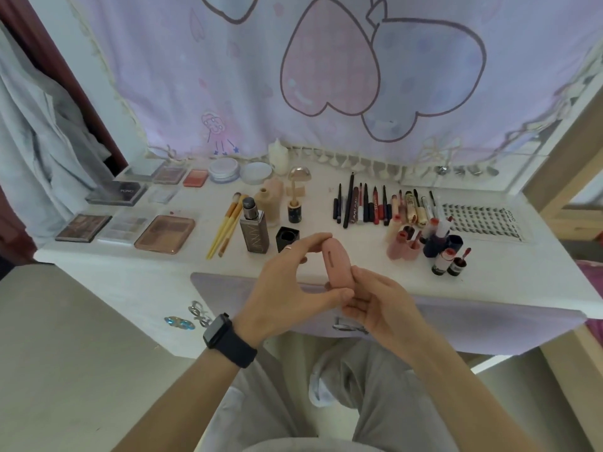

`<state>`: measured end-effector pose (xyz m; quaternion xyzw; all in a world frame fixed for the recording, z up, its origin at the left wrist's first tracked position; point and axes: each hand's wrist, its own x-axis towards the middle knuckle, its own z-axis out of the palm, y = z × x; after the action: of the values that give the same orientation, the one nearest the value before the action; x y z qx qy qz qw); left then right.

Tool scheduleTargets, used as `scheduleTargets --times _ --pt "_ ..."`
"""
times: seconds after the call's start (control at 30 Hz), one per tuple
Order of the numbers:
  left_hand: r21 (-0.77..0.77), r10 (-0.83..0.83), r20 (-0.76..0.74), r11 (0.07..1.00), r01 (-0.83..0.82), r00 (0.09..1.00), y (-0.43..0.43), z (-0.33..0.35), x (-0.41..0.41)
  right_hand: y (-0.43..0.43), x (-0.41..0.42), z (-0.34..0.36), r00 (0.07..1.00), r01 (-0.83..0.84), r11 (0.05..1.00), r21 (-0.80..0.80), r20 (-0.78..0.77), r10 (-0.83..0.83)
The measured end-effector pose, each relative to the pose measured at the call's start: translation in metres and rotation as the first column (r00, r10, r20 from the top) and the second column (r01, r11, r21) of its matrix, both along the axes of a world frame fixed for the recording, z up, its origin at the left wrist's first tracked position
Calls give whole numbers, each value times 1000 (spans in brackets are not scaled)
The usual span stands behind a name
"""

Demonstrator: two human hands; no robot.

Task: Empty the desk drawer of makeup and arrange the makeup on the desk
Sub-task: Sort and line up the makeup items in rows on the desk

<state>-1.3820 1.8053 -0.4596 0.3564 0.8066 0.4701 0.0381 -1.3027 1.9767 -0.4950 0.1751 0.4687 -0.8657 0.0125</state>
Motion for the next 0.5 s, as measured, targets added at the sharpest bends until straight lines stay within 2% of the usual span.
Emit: scheduleTargets --times 0.1,0.23,0.5 --pt "-12 -31 -26 999 31 999 -1 -2 2 0 4 2 999 13 985 175 -42 -6" --pt "-43 -63 -83 997 59 995 1 -1 1 5 8 14 995 32 913 407 -102 11" --pt "-131 -123 -104 985 109 987 2 0 -1 14 6 25 990 -62 851 522 -77 119"
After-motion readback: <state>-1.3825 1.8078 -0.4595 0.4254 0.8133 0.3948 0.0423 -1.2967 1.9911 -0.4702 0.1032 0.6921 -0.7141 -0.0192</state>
